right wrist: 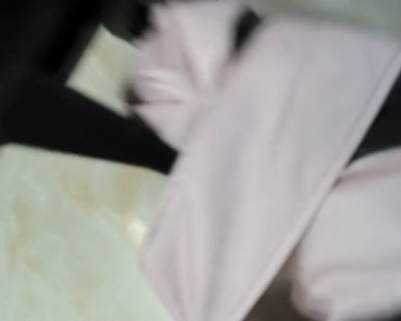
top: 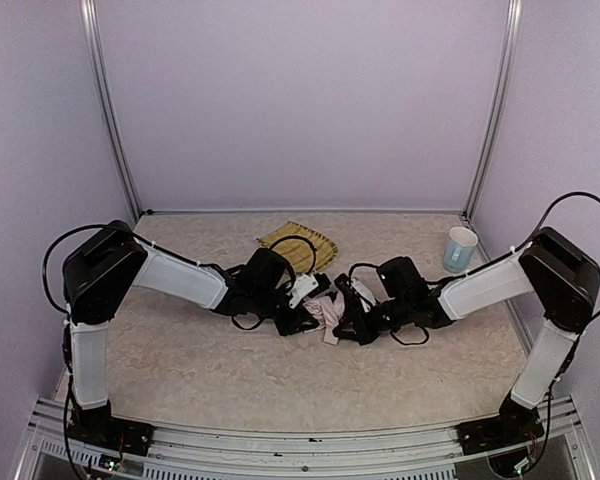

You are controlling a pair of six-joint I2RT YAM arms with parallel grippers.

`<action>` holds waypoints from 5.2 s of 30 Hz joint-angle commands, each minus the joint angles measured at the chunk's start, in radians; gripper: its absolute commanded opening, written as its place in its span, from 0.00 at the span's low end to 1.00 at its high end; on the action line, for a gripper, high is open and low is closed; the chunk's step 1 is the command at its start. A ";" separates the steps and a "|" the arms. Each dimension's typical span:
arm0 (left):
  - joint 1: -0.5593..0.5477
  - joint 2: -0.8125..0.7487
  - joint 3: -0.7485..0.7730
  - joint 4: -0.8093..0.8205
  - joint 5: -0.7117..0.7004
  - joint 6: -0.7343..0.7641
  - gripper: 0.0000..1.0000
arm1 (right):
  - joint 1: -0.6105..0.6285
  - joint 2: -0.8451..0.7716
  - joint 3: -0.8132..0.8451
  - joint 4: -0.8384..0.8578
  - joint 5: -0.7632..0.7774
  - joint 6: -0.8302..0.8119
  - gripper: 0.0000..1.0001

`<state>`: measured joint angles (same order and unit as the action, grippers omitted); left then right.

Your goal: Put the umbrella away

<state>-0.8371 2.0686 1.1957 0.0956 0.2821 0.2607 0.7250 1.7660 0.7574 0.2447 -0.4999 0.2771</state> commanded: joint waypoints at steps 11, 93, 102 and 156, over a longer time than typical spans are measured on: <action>0.138 -0.115 -0.121 0.239 -0.042 -0.451 0.00 | 0.002 -0.159 0.097 -0.295 -0.064 -0.203 0.00; -0.105 -0.348 -0.114 0.592 0.471 -0.808 0.00 | 0.001 -0.474 -0.147 0.847 0.184 -0.381 0.20; -0.111 -0.385 -0.138 0.553 0.464 -0.749 0.00 | -0.001 -0.471 -0.106 0.757 0.233 -0.371 0.20; -0.013 -0.596 -0.237 0.124 0.080 -0.377 0.00 | -0.347 -0.785 -0.208 0.218 0.268 -0.257 0.64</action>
<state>-0.8337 1.5211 0.8959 0.4625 0.5648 -0.3546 0.4290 1.0317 0.4938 0.6903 -0.3439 0.0280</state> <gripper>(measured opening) 0.311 0.635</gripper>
